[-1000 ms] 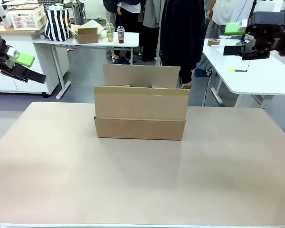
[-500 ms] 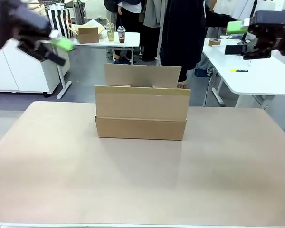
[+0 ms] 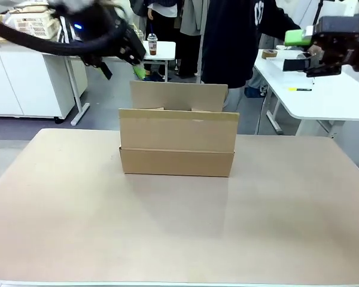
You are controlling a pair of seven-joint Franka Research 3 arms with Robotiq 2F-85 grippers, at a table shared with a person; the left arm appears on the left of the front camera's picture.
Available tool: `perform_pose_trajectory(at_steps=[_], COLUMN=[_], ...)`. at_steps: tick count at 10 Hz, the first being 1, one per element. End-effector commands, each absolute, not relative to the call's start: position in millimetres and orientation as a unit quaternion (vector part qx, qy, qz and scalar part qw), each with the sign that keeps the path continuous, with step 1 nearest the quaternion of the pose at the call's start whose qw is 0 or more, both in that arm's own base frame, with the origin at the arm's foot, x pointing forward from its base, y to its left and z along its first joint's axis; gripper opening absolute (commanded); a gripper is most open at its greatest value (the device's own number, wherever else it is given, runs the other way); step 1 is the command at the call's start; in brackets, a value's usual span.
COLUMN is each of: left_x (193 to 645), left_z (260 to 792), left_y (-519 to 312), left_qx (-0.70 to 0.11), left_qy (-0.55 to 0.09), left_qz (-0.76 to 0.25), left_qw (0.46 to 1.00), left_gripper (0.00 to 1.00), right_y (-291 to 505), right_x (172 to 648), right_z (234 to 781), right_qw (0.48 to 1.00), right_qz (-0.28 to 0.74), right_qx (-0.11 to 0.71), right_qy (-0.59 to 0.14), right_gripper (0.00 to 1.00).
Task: Pack the gift set into the box.
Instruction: Place both hands on the side flaps of the Package Box and spread them outward.
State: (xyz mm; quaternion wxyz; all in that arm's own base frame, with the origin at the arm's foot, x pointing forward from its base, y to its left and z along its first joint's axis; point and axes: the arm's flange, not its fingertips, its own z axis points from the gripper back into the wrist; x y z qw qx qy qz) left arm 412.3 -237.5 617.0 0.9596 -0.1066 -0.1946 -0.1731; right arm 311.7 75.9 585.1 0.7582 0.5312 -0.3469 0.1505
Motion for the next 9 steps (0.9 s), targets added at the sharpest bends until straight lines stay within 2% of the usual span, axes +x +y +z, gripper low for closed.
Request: perform_pose_trajectory(at_steps=[1,2,5,6,7,9], left_x=[414.1,412.3,418.1,406.2,421.2,479.7], left_z=[634.5,617.0,618.5,620.6,618.5,611.6], left_y=[-251.8,-237.5,-252.2,-248.3,-258.5,-298.2], left_qx=[-0.146,-0.107,-0.111,-0.113,-0.101,-0.075], left_qy=[-0.179,-0.195,-0.187,-0.23,-0.216,-0.175], left_qz=[-0.235,-0.173,-0.192,-0.142,-0.097,-0.011], left_qw=[0.944,0.96,0.957,0.956,0.966,0.982], left_gripper=[1.0,1.0,1.0,1.0,1.0,1.0], right_y=[79.2,79.2,79.2,79.2,79.2,79.2], right_x=[316.7,316.7,316.7,316.7,316.7,316.7], right_z=[586.0,586.0,586.0,586.0,586.0,586.0], right_qw=[0.747,0.747,0.747,0.747,0.747,0.747], right_qz=[0.159,0.159,0.159,0.159,0.159,0.159], right_qx=[0.535,0.535,0.535,0.535,0.535,0.535], right_qy=[-0.361,-0.361,-0.361,-0.361,-0.361,-0.361], right_gripper=[1.0,1.0,1.0,1.0,1.0,1.0])
